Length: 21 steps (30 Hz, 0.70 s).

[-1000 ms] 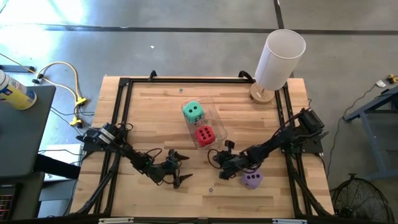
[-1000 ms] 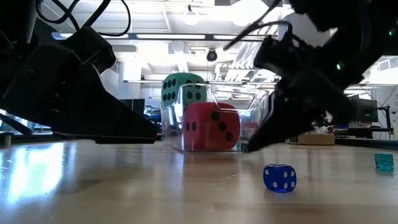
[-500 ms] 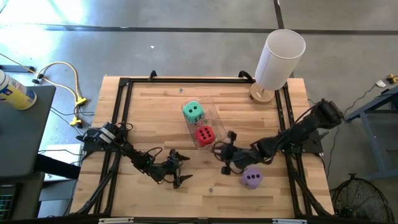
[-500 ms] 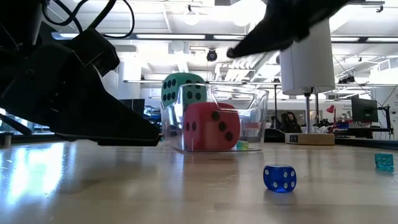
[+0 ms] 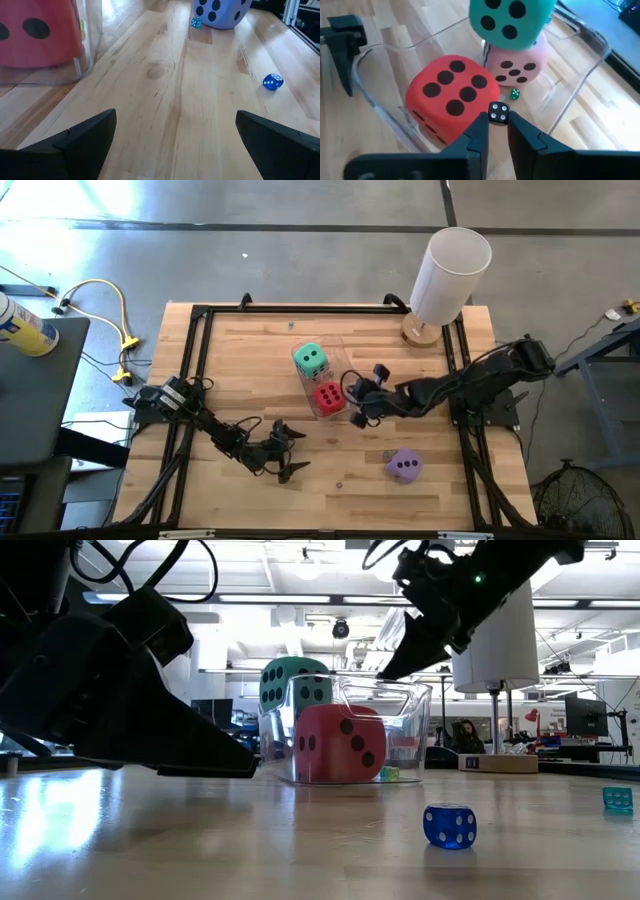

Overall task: Pick & Place Dice
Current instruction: Put the small black dice into the transparent bin, then put the large purple dice into the transparent bin

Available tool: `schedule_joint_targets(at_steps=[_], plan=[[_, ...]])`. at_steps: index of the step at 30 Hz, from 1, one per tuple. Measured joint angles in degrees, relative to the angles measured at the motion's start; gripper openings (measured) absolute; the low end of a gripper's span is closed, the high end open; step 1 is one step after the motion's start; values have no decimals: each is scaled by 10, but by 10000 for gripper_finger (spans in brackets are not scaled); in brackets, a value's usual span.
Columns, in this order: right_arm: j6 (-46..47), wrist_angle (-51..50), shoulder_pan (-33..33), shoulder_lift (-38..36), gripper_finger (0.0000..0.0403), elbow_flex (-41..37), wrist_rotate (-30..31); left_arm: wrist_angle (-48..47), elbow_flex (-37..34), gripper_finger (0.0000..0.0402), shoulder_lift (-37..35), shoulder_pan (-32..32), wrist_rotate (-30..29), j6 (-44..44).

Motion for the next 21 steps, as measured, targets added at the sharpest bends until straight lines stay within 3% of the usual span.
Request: schedule_joint_targets(at_steps=[15, 21], plan=[[27, -28, -10, 10, 124, 0, 2, -2, 0, 399, 0, 1, 0, 0], [-3, 16, -4, 7, 173, 0, 1, -2, 0, 399, 0, 0, 0, 0]])
